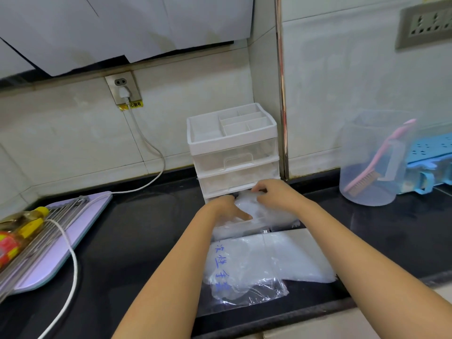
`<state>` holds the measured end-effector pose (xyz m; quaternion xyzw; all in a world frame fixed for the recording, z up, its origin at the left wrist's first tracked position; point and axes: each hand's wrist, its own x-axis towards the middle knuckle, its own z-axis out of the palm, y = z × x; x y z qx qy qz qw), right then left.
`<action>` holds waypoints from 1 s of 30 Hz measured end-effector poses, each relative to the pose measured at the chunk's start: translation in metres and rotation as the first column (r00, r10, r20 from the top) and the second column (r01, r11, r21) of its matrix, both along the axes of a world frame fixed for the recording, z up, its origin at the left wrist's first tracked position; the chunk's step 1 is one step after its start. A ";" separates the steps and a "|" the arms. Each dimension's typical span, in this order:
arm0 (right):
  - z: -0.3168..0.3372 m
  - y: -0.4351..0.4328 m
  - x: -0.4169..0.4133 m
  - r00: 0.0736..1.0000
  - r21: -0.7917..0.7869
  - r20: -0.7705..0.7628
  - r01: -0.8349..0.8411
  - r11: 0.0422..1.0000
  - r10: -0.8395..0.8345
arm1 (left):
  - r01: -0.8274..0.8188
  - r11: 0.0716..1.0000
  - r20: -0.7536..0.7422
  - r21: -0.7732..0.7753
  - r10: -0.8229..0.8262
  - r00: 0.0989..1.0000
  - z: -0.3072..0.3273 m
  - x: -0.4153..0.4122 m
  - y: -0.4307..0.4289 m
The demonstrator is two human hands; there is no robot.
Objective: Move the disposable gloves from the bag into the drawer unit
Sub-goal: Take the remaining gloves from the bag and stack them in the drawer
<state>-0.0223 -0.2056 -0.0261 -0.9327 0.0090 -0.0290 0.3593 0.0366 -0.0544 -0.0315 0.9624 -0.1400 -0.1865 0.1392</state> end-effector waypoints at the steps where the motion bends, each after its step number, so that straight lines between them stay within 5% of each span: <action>1: 0.004 -0.001 -0.005 0.999 0.000 0.043 0.011 1.000 -0.011 | -0.021 0.999 0.009 -0.032 0.021 1.000 0.006 -0.005 0.001; 6: 0.021 -0.008 -0.049 0.985 -0.021 0.153 0.083 0.996 -0.079 | -0.128 0.925 0.171 -0.358 0.200 0.965 0.025 -0.038 0.009; 10: 0.010 -0.011 -0.093 0.979 -0.031 0.150 0.142 0.989 -0.136 | 0.036 0.832 0.358 -0.554 0.199 0.912 0.018 -0.091 0.018; 17: -0.045 -0.006 -0.127 0.982 -0.148 0.055 0.189 0.971 -0.183 | 0.210 0.844 0.424 -0.494 0.022 0.905 -0.037 -0.141 0.013; 23: -0.081 -0.006 -0.126 0.988 -0.402 -0.001 0.142 0.904 -0.155 | 0.235 0.903 0.362 -0.359 -0.098 0.927 -0.071 -0.146 0.013; 30: -0.086 -0.003 -0.131 0.985 -0.330 0.112 0.162 0.930 -0.132 | 0.252 0.908 0.380 -0.334 -0.114 0.918 -0.078 -0.148 0.012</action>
